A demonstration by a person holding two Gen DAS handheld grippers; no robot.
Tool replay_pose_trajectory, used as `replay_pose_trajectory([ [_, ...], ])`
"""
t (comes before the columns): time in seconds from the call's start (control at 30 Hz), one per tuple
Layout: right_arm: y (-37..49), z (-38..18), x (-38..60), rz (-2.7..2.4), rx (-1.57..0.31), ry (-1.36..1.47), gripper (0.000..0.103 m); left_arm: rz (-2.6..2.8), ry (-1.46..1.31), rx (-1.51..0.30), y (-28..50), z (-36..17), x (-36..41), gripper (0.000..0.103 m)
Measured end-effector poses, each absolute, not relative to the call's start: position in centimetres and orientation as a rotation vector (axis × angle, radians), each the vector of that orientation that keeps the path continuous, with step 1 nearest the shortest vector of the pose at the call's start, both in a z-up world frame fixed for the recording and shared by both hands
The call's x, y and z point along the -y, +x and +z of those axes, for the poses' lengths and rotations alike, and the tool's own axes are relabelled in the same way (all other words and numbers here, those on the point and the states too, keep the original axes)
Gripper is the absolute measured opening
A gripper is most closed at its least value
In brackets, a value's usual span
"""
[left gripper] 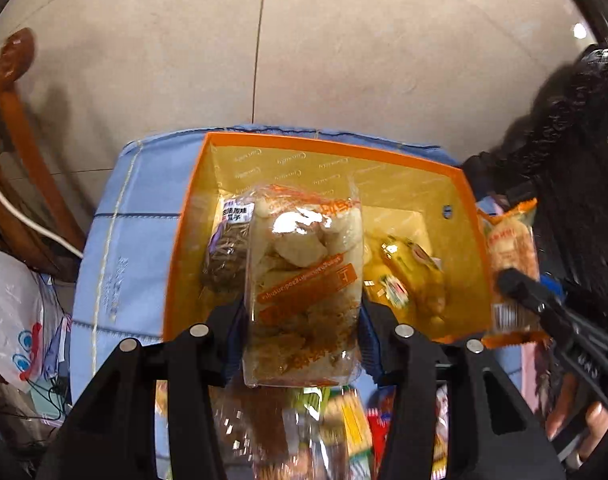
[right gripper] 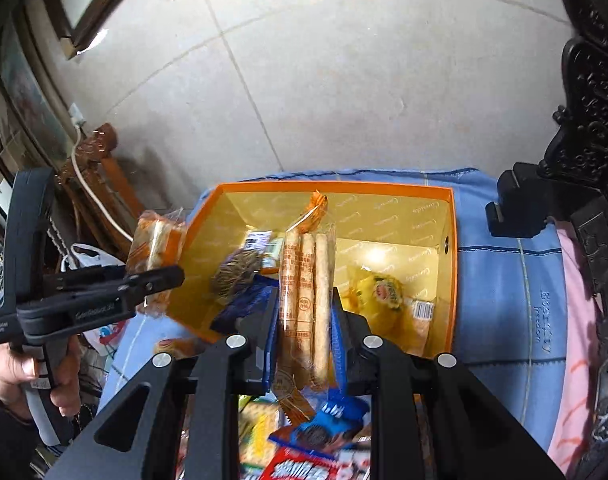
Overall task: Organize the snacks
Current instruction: 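Carry both snacks into the orange box and open both grippers, then move both open grippers back over the remaining snack pile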
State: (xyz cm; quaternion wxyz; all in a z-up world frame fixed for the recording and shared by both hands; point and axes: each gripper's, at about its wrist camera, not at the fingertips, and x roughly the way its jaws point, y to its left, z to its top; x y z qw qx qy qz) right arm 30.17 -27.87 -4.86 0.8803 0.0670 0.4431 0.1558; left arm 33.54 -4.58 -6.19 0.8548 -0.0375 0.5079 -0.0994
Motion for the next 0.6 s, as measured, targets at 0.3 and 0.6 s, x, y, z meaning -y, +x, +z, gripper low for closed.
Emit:
replay_pose_trajectory([
  [0.3, 32.8, -8.5, 29.6, 0.234, -0.957, 0.161, 0.068, -0.11, 0.032, -1.059, 36.0, -8.3, 7.1, 0.096],
  [0.6, 26.4, -8.9, 31.2, 0.208, -0.979, 0.187, 0.074, -0.056, 0.027, -1.076, 30.1, -8.1, 3.7, 0.096],
])
